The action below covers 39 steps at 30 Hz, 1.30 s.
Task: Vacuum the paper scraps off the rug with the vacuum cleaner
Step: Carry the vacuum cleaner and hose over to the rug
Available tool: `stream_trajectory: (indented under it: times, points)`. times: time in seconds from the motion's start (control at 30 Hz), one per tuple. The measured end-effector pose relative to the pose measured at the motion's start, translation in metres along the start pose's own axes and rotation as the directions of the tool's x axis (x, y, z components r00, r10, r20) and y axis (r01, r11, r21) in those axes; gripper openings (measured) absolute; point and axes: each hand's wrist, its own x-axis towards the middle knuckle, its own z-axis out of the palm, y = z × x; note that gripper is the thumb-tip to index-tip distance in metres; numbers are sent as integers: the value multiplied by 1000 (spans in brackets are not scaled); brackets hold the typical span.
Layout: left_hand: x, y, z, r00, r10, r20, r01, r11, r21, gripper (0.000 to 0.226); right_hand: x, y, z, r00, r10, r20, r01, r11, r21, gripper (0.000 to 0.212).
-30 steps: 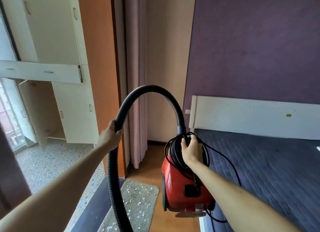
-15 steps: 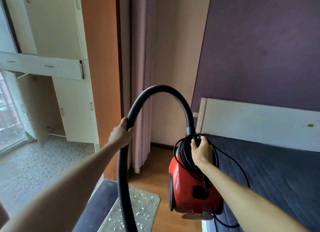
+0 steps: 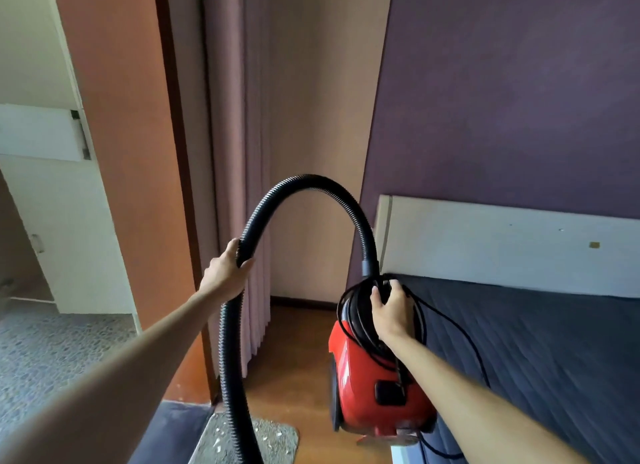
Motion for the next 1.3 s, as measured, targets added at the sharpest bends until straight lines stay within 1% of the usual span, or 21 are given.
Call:
stream_trajectory:
  times: [0.3,0.53,0.63,0.83,1.0,1.17,1.3]
  points:
    - [91,16,35,999,16,39,-16,1000,-7,51,84,-3,33,999,22,-32,-22,1000,-5,35]
    - [144,28,70,999,-19,33,18,999,37,51,151,12,56,999,36,-23,-35,999,11,30]
    - [165,32,91,1000,-25,18,25,999,38,49,182,22,67,1000,22,-3,-22,999,26,27]
    - [216,51,137,994,-108,-12,108,993,48,50,253,42,82,998,-21,61,18,998,53,28]
    - [250,69,167,983,-175,-58,177,984,26,52,308,54,91,991,-55,123,51,998,37,28]
    - [272,84,183,973,-214,-88,217,976,20,52,350,62,103,982,-91,164,90,996,11,37]
    - [287,85,190,966,-240,-95,245,969,41,53,374,70,117,976,-115,187,113,993,22,37]
